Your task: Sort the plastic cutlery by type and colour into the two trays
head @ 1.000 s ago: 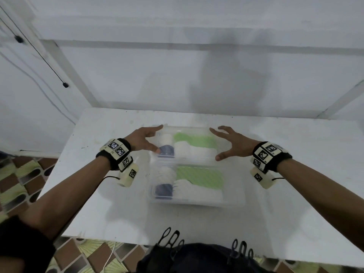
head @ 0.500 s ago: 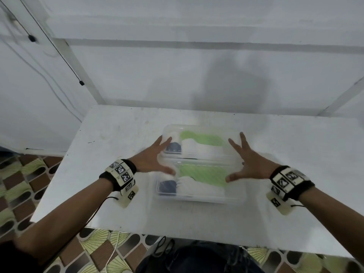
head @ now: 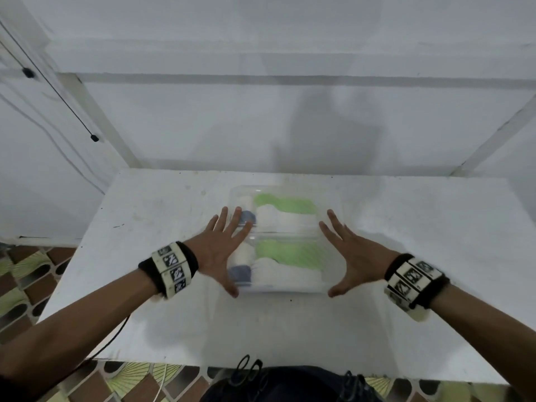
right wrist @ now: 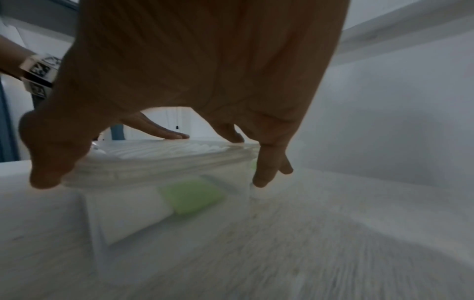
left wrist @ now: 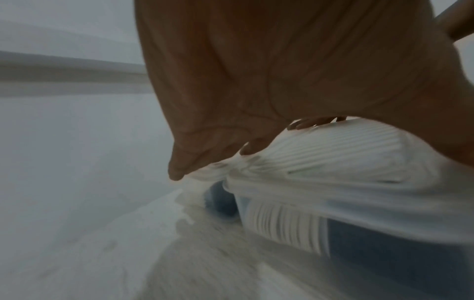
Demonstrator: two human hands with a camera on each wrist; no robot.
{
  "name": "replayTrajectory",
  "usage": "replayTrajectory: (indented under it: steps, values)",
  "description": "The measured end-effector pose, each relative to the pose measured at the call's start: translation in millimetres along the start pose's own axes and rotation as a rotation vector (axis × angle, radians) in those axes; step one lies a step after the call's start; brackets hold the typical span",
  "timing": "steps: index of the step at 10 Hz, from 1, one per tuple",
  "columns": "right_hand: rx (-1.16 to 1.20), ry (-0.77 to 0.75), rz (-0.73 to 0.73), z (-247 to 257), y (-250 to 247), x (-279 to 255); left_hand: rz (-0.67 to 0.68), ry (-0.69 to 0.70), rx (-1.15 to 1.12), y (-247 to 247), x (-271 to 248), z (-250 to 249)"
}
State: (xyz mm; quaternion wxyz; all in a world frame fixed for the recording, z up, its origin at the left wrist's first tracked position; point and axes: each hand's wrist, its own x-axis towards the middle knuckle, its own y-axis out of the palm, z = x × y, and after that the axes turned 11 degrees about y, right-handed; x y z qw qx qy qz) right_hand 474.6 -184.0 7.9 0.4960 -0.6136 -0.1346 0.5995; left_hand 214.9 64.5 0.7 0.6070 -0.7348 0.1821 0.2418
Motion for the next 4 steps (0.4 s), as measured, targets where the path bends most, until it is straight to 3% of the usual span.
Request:
replayTrajectory:
  steps: [2, 3, 4]
  values:
    - [0.011, 0.031, -0.074, -11.3, -45.1, 46.2, -0.026, -0.048, 0.024, -46.7, 35.9, 43.9]
    - [-0.004, 0.053, -0.079, -7.8, -54.5, 46.2, -0.036, -0.056, 0.025, -55.6, 35.9, 48.2]
    - [0.032, 0.070, -0.148, -6.4, -60.1, 40.0, -0.148, -0.051, 0.043, -36.8, 30.7, 38.0]
